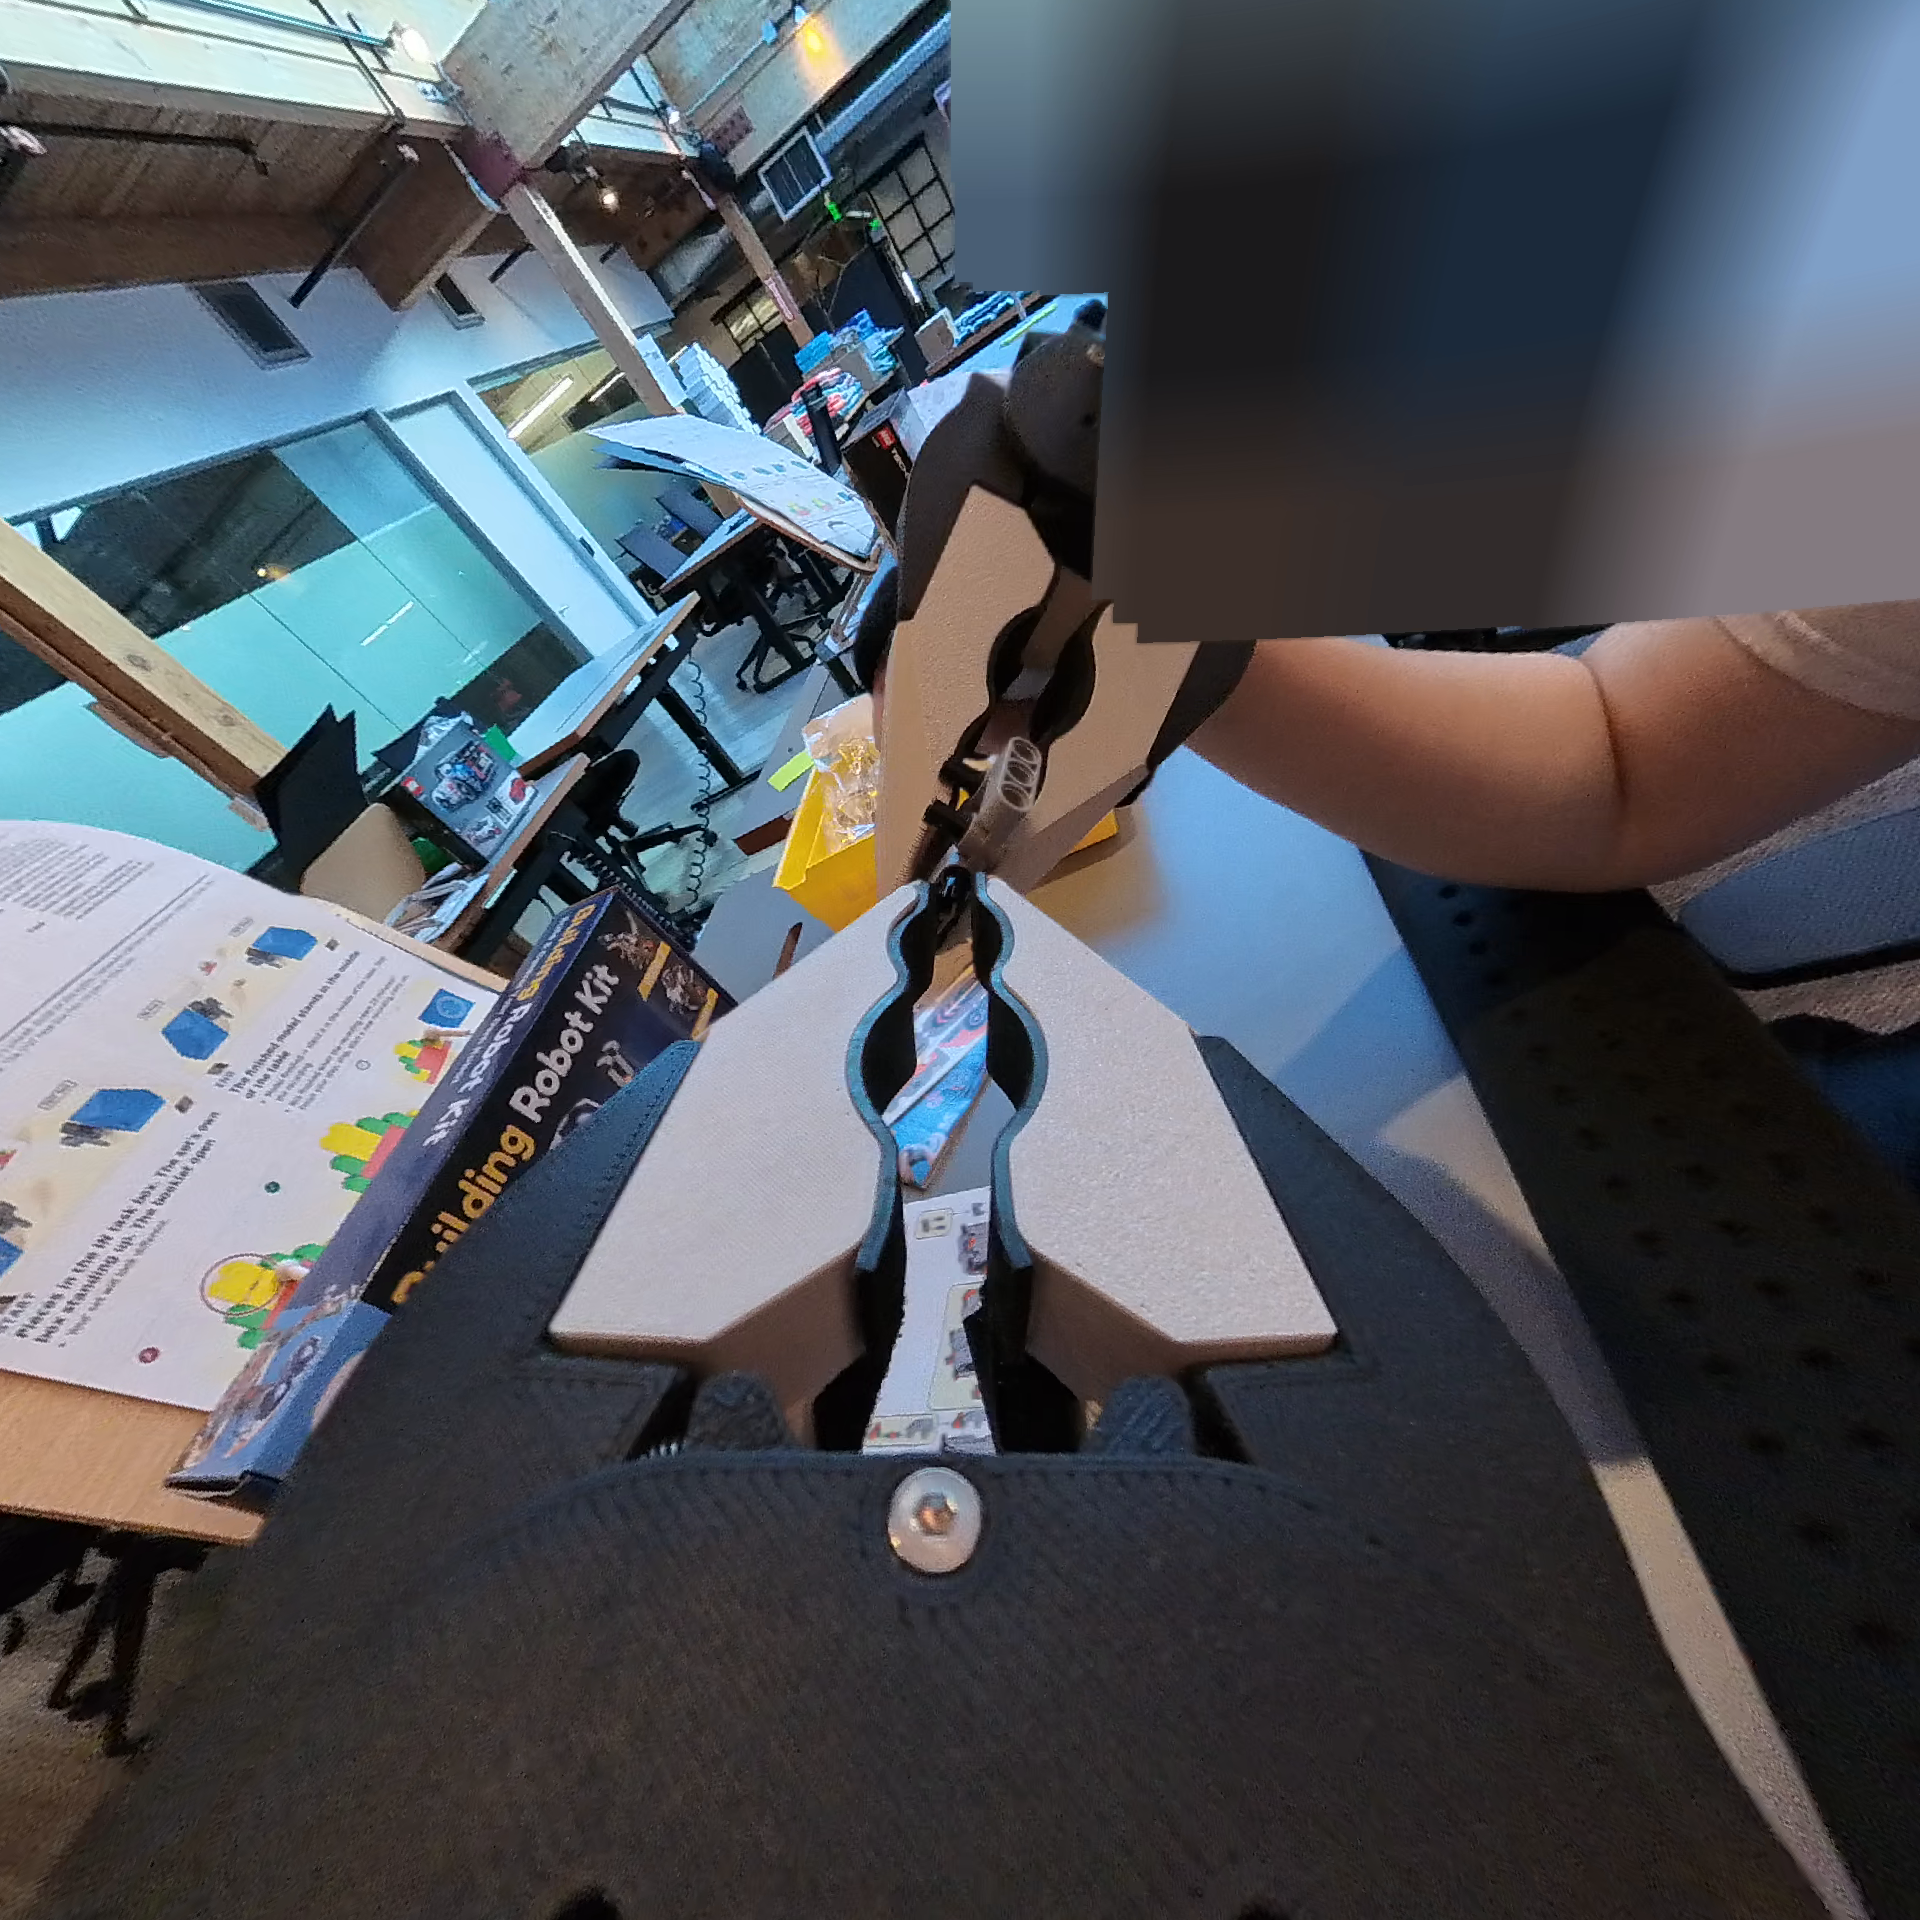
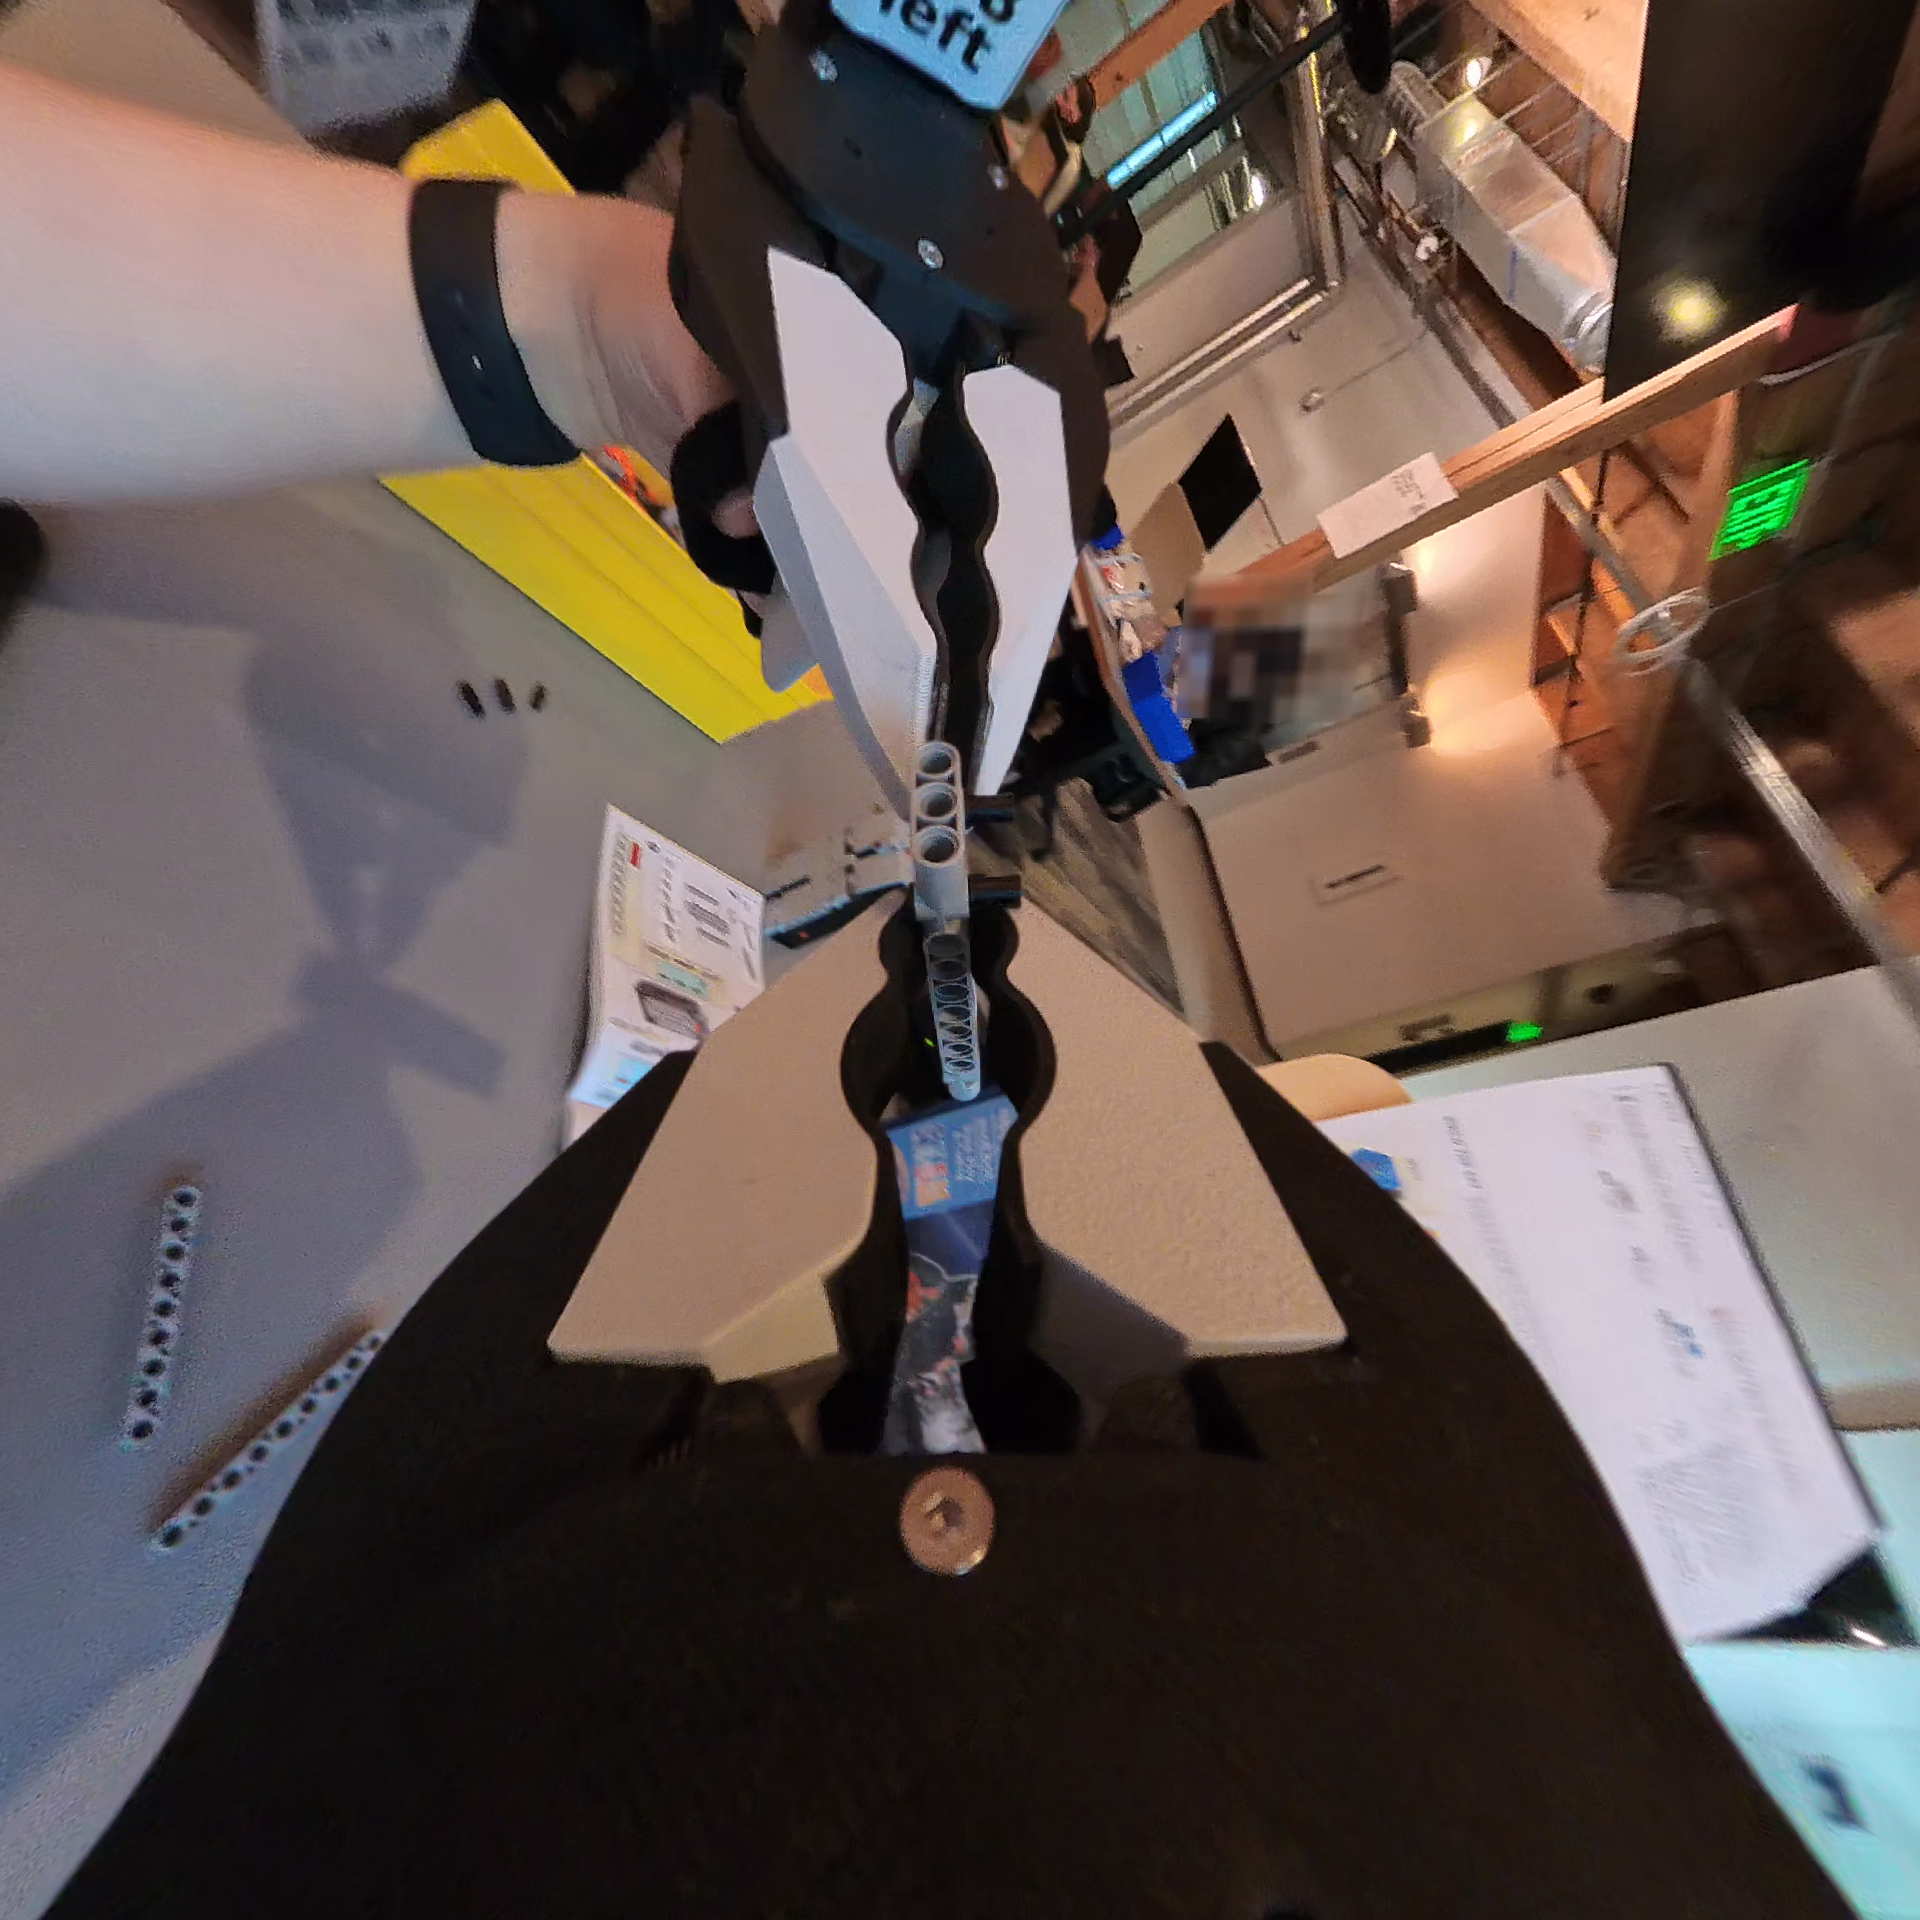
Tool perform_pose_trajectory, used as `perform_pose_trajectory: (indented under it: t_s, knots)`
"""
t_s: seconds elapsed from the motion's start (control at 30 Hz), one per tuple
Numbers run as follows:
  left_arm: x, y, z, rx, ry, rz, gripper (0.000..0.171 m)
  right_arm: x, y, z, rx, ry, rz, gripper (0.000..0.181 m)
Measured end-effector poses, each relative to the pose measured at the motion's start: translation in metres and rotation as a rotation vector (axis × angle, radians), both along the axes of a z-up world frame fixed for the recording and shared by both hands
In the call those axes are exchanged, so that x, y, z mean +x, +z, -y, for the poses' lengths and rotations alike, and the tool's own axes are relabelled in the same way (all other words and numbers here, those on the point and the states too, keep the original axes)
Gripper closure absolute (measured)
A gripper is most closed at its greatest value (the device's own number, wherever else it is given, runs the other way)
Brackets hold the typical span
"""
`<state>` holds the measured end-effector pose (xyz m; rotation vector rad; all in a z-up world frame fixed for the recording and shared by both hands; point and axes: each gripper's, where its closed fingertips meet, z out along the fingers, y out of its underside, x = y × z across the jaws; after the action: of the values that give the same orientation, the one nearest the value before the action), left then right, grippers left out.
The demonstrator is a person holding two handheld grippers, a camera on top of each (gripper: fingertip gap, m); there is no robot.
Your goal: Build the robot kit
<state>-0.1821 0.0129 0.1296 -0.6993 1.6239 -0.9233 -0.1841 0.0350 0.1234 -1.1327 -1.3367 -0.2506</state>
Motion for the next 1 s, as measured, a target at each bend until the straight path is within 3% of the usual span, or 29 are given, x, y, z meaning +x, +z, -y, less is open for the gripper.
perform_pose_trajectory:
  t_s: [0.2, 0.47, 0.7, 0.8, 1.0]
  knots:
    - [-0.001, 0.001, 0.002, 0.023, 0.0, 0.018, 0.168, 0.0, 0.002, 0.002, 0.023, -0.013, 0.014, 0.175]
    - [-0.011, 0.018, -0.001, -0.083, -0.001, 0.069, 0.165, 0.005, 0.013, 0.009, -0.384, 0.313, -0.421, 0.174]
    - [0.002, 0.018, 0.0, -0.127, 0.003, 0.062, 0.168, 0.006, 0.008, 0.01, -0.466, 0.347, -0.446, 0.174]
    - [0.007, 0.014, 0.001, -0.14, -0.012, 0.038, 0.161, 0.006, 0.007, 0.009, -0.481, 0.353, -0.451, 0.174]
    - [0.013, 0.011, -0.001, -0.144, -0.011, 0.035, 0.168, 0.007, 0.002, 0.007, -0.515, 0.348, -0.44, 0.174]
